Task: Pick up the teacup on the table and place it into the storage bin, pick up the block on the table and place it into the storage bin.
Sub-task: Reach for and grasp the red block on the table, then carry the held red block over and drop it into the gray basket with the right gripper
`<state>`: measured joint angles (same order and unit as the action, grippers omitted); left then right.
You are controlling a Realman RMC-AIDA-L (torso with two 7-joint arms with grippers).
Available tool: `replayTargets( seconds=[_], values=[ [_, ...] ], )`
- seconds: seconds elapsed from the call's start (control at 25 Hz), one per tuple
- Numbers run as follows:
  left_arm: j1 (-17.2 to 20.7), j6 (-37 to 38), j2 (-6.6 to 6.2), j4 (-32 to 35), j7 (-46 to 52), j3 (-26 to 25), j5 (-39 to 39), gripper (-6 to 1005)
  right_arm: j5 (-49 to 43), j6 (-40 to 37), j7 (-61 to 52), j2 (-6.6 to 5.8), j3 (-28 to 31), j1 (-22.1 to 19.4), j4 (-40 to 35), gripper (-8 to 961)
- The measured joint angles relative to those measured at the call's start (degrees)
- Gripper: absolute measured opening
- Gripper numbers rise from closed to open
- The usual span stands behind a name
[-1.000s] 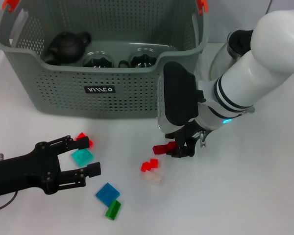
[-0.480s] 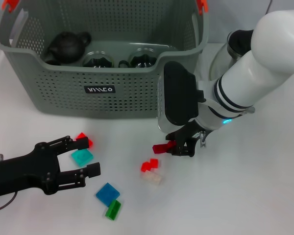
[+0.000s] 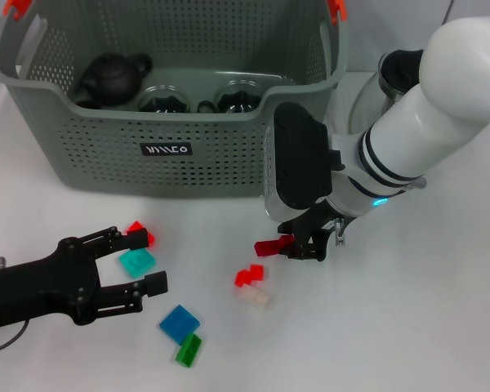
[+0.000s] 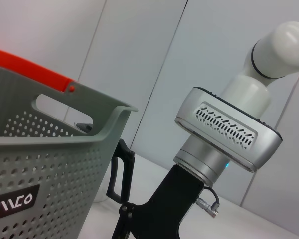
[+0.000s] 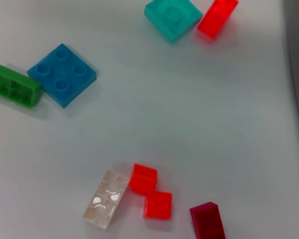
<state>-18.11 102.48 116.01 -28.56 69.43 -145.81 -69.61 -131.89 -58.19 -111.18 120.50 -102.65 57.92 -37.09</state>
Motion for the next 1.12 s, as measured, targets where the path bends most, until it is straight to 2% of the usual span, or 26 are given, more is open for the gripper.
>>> replayTargets(
  seconds=[0.72, 0.84, 1.12],
  values=[
    [0.00, 0.02, 0.00, 0.09, 0.06, 0.00, -0.01, 854, 0.22, 0.27, -0.11, 0.09, 0.02, 0.00, 0.61, 305],
    [0.00, 0.07, 0.00, 0.09, 0.08, 0.00, -0.06, 854, 0.13, 0.14, -0.71, 0.08, 0.62, 0.00, 0.48, 214],
    [0.00, 0.41, 0.00, 0.09, 0.11, 0.00, -0.03, 854, -0.25, -2.03, -1.51, -0.17, 2.41, 0.00, -0.33, 210]
  ],
)
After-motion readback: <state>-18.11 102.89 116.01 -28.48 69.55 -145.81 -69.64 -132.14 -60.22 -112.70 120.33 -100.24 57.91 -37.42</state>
